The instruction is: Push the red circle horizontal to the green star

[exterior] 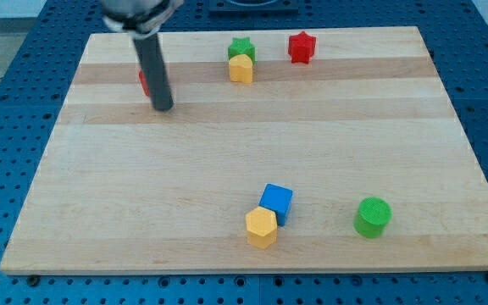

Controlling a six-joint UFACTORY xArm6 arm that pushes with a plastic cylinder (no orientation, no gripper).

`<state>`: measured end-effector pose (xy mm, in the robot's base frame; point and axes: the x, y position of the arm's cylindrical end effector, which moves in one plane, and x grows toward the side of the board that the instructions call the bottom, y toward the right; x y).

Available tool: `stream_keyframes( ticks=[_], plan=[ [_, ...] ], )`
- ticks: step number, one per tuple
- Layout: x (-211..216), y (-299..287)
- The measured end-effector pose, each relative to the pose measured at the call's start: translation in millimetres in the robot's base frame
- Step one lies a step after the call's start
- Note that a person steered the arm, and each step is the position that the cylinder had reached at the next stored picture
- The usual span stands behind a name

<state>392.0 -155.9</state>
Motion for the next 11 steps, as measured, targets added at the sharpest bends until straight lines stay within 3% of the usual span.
stream_keyframes(
  ticks=[1,3,5,8,9,10,11],
  plan=[
    [-9.1,-31.9],
    [-63.0,-29.5],
    [-54.7,-6.0],
    [-104.8,28.0],
    [-22.8,45.0],
    [54.3,163.2],
    [102.3,320.6]
  ],
)
